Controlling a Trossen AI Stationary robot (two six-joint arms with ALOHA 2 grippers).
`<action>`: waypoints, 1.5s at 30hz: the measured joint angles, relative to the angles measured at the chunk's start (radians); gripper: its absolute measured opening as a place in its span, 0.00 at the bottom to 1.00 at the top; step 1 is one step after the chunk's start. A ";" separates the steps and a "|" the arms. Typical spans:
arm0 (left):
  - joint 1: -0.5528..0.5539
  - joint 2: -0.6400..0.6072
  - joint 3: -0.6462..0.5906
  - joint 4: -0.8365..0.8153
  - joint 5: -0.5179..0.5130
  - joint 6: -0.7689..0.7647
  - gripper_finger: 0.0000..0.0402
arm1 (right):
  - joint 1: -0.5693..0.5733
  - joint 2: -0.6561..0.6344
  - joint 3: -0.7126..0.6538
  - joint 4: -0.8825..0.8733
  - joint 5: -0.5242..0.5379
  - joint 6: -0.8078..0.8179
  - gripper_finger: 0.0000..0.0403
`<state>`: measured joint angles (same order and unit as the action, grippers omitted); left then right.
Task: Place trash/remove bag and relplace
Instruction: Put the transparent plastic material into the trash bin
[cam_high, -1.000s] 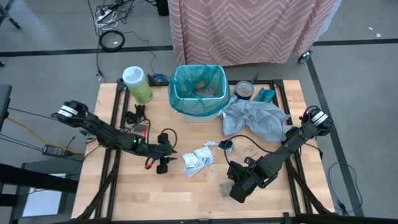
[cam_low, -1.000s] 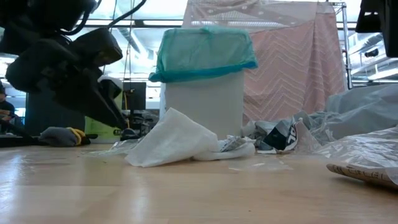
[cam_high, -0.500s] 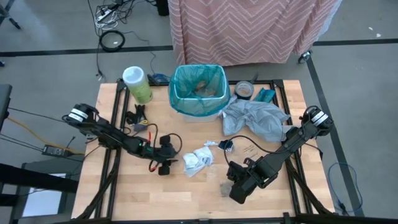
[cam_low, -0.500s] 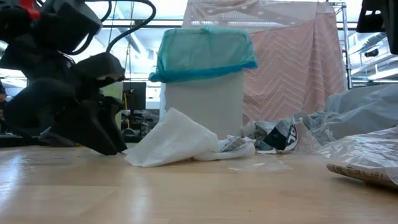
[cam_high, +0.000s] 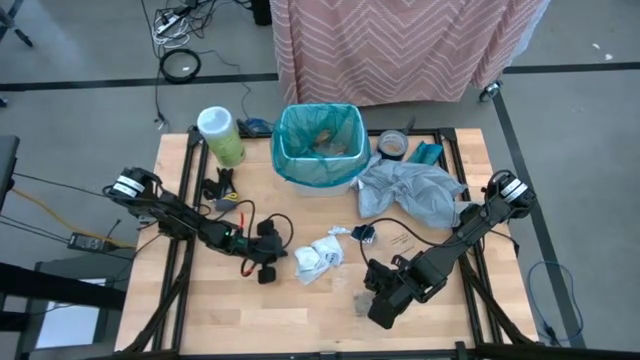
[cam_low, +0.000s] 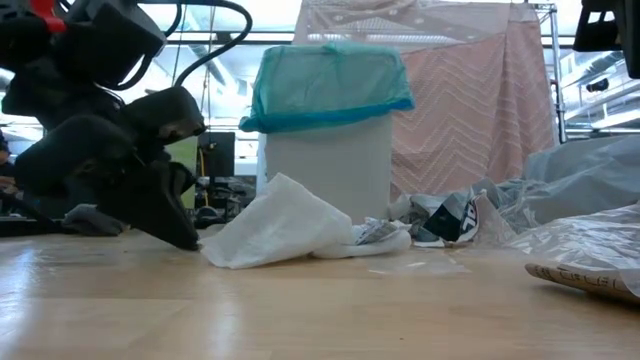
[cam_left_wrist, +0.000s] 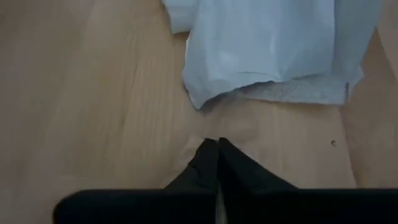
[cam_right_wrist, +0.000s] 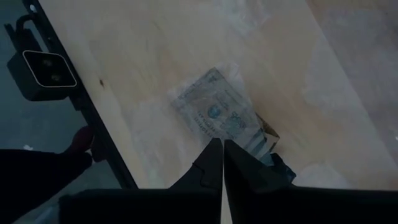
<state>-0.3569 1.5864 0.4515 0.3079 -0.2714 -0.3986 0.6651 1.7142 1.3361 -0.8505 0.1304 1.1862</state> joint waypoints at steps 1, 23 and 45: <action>0.000 -0.003 -0.001 0.009 0.000 -0.026 0.02 | 0.000 0.000 0.000 0.000 0.005 0.001 0.01; 0.032 -0.269 0.404 -0.221 -0.198 0.038 0.01 | -0.001 0.000 0.000 -0.001 0.044 0.001 0.00; 0.597 -0.264 0.919 -0.484 -0.130 0.419 0.01 | -0.008 0.000 0.000 0.001 0.090 0.028 0.00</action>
<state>0.2400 1.3225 1.3708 -0.1764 -0.4012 0.0208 0.6575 1.7142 1.3361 -0.8497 0.2199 1.2144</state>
